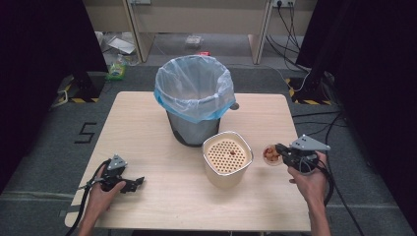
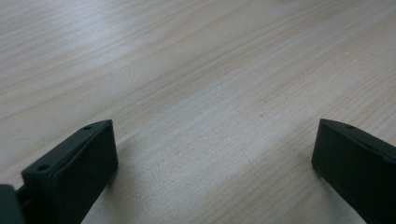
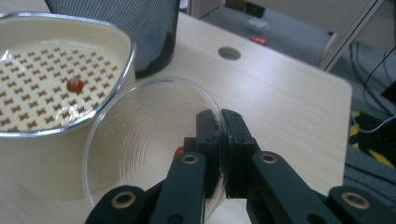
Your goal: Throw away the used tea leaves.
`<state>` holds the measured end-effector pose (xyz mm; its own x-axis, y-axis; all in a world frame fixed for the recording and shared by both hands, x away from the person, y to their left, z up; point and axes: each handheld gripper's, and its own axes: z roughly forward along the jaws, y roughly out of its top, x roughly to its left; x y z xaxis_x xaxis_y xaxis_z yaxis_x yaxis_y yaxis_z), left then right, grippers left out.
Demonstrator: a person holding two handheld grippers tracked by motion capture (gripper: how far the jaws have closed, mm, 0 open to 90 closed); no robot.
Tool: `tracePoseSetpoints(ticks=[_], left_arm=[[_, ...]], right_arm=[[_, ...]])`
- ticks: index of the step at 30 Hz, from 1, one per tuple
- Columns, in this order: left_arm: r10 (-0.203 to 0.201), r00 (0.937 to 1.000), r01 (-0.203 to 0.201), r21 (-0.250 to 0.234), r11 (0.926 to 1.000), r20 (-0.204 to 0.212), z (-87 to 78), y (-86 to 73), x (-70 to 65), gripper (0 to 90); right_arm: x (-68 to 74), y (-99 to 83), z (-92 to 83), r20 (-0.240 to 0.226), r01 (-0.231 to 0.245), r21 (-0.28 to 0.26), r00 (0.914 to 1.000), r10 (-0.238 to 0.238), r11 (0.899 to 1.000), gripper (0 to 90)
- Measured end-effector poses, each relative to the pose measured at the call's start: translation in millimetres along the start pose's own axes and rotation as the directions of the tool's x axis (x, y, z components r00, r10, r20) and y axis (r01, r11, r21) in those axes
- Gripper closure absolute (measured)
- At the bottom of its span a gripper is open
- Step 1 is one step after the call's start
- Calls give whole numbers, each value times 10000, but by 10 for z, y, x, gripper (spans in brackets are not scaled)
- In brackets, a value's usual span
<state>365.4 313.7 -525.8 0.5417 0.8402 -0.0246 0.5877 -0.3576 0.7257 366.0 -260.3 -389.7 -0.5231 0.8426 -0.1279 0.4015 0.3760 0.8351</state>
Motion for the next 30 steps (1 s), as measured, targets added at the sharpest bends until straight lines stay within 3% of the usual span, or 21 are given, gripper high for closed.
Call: tracePoseSetpoints(ticks=[12,17,19,20,22,25,26,27,28,30], left_arm=[[-2,10000,2,3,10000,1,0,0,0,0],[-1,10000,1,6,10000,1,-1,0,0,0],[-2,10000,2,5,10000,1,0,0,0,0],[-1,10000,1,5,10000,2,0,0,0,0],[-2,10000,2,4,10000,2,0,0,0,0],[0,10000,0,5,10000,-1,-1,0,-1,0],[-1,10000,1,5,10000,-1,-1,0,-1,0],[-2,10000,2,3,10000,1,-1,0,0,0],[1,10000,-1,5,10000,0,-1,0,0,0],[1,10000,-1,5,10000,1,-1,0,0,0]], right_arm=[[72,318,-29,1010,1010,-978,9907,-911,9901,872],[117,477,1,1375,1558,-1485,9812,-1357,9766,873],[181,557,28,1677,2059,-1713,9697,-1774,9635,872],[221,593,42,1848,2376,-1763,9612,-2049,9552,872],[309,653,73,2178,3163,-1732,9359,-2770,9327,872],[493,738,146,2878,4454,-1500,8738,-3920,8827,872],[539,747,163,3038,4727,-1453,8573,-4155,8691,872],[612,760,195,3318,5251,-1229,8215,-4638,8421,873],[664,763,224,3469,5603,-1146,7963,-4955,8203,873],[746,756,279,3657,6054,-1096,7621,-5344,7884,873]])
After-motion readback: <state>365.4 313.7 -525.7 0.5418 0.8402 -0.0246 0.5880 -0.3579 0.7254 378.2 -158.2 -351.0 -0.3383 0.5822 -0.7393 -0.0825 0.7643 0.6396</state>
